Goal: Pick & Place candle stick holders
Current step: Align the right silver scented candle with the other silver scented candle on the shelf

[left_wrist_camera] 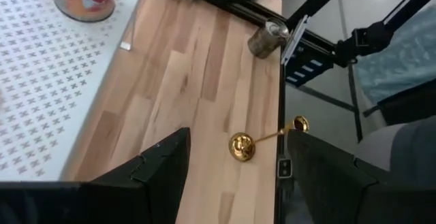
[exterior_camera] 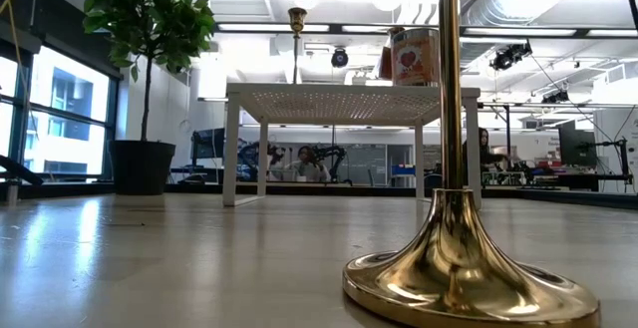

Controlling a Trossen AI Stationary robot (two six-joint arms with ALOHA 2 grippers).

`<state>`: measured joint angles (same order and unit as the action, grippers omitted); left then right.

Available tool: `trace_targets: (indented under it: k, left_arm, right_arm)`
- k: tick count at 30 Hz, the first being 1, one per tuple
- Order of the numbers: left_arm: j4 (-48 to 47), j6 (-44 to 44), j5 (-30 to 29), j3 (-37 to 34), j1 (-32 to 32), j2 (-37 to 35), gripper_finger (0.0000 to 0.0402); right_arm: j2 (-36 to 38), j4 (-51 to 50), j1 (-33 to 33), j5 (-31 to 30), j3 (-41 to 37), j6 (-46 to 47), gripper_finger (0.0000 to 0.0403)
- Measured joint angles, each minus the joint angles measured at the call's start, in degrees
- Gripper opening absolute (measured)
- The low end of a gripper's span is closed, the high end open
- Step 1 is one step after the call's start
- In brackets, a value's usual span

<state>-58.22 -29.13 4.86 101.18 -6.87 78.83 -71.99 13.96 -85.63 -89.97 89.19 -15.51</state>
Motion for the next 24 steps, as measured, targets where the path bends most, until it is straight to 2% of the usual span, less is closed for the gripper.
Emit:
trace_targets:
  k: [10,15,21,24]
  left_arm:
    - [4.82,-2.66,-1.42,-2.31,0.09,0.28,0.0241]
    - [4.94,-2.69,-1.42,-2.31,0.09,0.28,0.0241]
    - [4.92,-2.69,-1.44,-2.31,0.09,0.28,0.0241]
    - [4.94,-2.69,-1.46,-2.31,0.09,0.28,0.0241]
  right_arm:
    - [0.07,-0.31,-1.92,-0.02,0.0,-4.79,0.022]
    - [0.04,-0.42,-1.87,-0.02,0.0,-10.98,0.022]
    - [0.0,-2.99,-1.7,-0.02,0.0,-13.38,0.022]
    - [-0.04,-3.01,-1.79,0.0,0.0,-11.57,0.0221]
